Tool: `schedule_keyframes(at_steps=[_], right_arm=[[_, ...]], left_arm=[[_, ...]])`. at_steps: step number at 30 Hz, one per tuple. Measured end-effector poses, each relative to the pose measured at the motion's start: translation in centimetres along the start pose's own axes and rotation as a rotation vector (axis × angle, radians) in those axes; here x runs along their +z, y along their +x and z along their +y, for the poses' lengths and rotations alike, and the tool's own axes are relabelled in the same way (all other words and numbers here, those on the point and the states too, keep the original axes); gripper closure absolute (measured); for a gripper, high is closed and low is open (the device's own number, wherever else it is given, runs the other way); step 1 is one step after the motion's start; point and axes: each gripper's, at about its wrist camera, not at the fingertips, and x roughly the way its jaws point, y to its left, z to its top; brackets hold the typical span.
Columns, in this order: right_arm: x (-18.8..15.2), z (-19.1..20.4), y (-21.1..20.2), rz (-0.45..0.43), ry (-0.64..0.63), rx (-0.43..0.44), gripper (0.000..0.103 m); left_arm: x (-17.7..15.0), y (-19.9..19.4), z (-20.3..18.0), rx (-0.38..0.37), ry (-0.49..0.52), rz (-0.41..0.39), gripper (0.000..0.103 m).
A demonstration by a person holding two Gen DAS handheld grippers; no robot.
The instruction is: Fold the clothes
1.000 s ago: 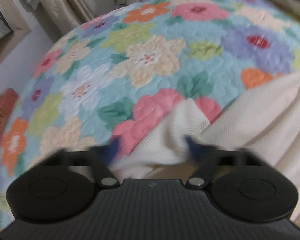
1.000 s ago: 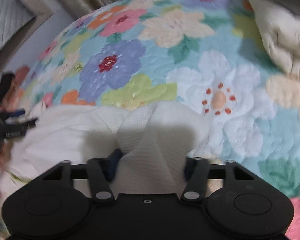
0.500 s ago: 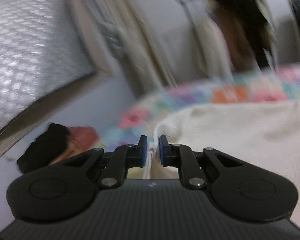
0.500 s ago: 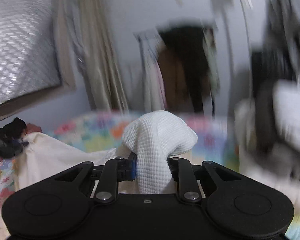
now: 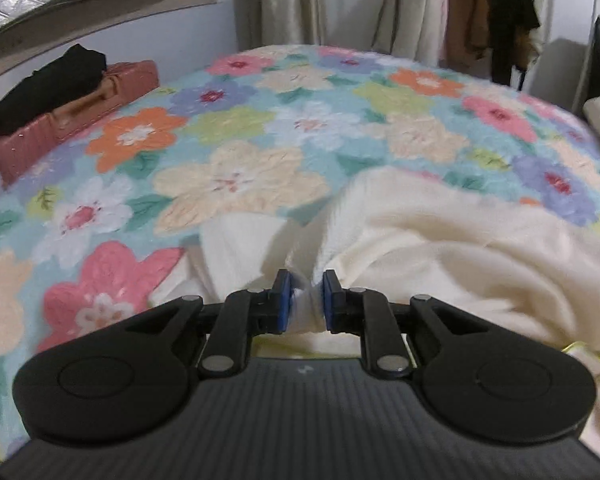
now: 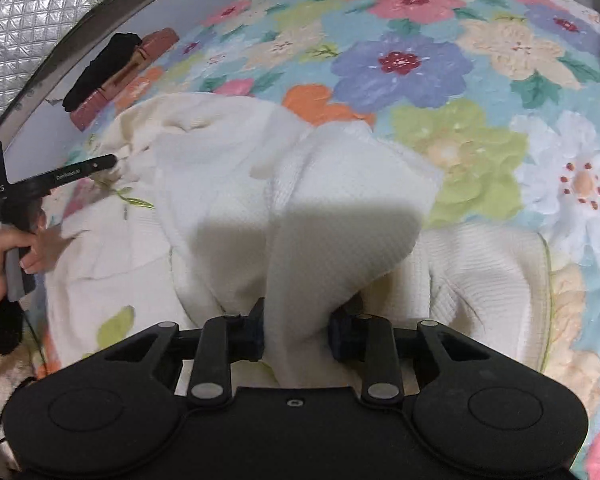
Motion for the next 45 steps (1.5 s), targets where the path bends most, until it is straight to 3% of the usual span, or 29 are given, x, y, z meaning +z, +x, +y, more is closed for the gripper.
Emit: schedule_keyframes(at_steps=[3, 5, 7, 8, 11, 13, 15, 16, 18, 19, 22, 24, 26, 28, 31, 33, 36, 39, 41, 45], right_arm=[[-0.3, -0.1, -1.0, -0.059, 0.051, 0.024, 0.065], [0.1, -0.1, -1.4, -0.118, 0.127, 0.05, 0.055], [0.5, -0.4, -1.9, -0.175, 0.208, 0.063, 0.046], [0.5, -0.5, -2.0, -0.197, 0.246, 0.068, 0.043], [0.4, -1.5, -2.0, -0.25, 0.347, 0.076, 0.043], [0.6, -1.8, -1.6, -0.294, 0.352, 0.02, 0.043], [1.0, -1.3, -0.9, -0.353, 0.308, -0.087, 0.068], [1.2, -0.8, -0.5, -0.368, 0.28, -0.093, 0.087], [1.4, 0.4, -0.3, -0.409, 0.251, -0.07, 0.087], [1.4, 1.5, -0.4, -0.431, 0.219, -0.06, 0.088], [0.9, 6.3, -1.5, -0.474, 0.036, -0.05, 0.088], [0.1, 9.8, -2.2, -0.459, -0.114, -0.006, 0.088], [-1.1, 12.6, -2.0, -0.39, -0.199, 0.046, 0.088], [-2.7, 15.1, -1.0, -0.301, -0.251, 0.065, 0.091], [-4.8, 17.7, 2.5, -0.15, -0.366, -0.043, 0.09], [-5.2, 16.9, 4.2, -0.073, -0.326, -0.056, 0.09], [-5.2, 14.9, 5.5, 0.011, -0.23, -0.052, 0.09], [-5.0, 14.0, 4.3, 0.006, -0.162, -0.031, 0.09], [-4.8, 13.8, 2.2, -0.05, -0.136, -0.031, 0.09], [-4.2, 13.9, -2.3, -0.193, -0.127, -0.039, 0.089]], left_arm=[[-0.1, -0.4, -0.3, -0.021, -0.032, -0.008, 0.087], [-0.5, -0.3, -0.7, -0.045, -0.047, 0.019, 0.087], [-1.0, -0.2, -0.9, -0.066, -0.057, 0.046, 0.076], [-1.3, -0.2, -1.0, -0.075, -0.061, 0.059, 0.061], [-1.9, -0.6, -1.1, -0.096, -0.068, 0.088, 0.054], [-1.9, -1.2, -1.1, -0.125, -0.077, 0.09, 0.048], [-1.8, -2.1, -1.1, -0.168, -0.099, 0.074, 0.037], [-1.8, -2.7, -1.0, -0.197, -0.112, 0.064, 0.033], [-1.9, -4.1, -1.0, -0.227, -0.128, 0.034, 0.02], [-2.0, -4.7, -1.0, -0.236, -0.131, 0.023, 0.019], [-2.0, -6.6, -1.6, -0.294, -0.109, 0.02, 0.007], [-2.0, -7.7, -2.3, -0.346, -0.093, 0.034, 0.005], [-2.4, -8.9, -3.4, -0.382, -0.074, 0.013, 0.001], [-2.8, -9.5, -4.6, -0.427, -0.046, 0.013, 0.0], [-3.4, -9.9, -7.0, -0.481, 0.033, 0.006, 0.0], [-3.9, -10.0, -8.2, -0.533, 0.073, -0.02, 0.0], [-4.7, -9.4, -9.0, -0.629, 0.074, 0.006, 0.0], [-5.2, -8.2, -9.6, -0.625, 0.055, 0.069, 0.002], [-5.5, -7.7, -9.8, -0.612, 0.057, 0.08, 0.007], [-5.9, -6.9, -10.2, -0.597, 0.067, 0.103, 0.036]])
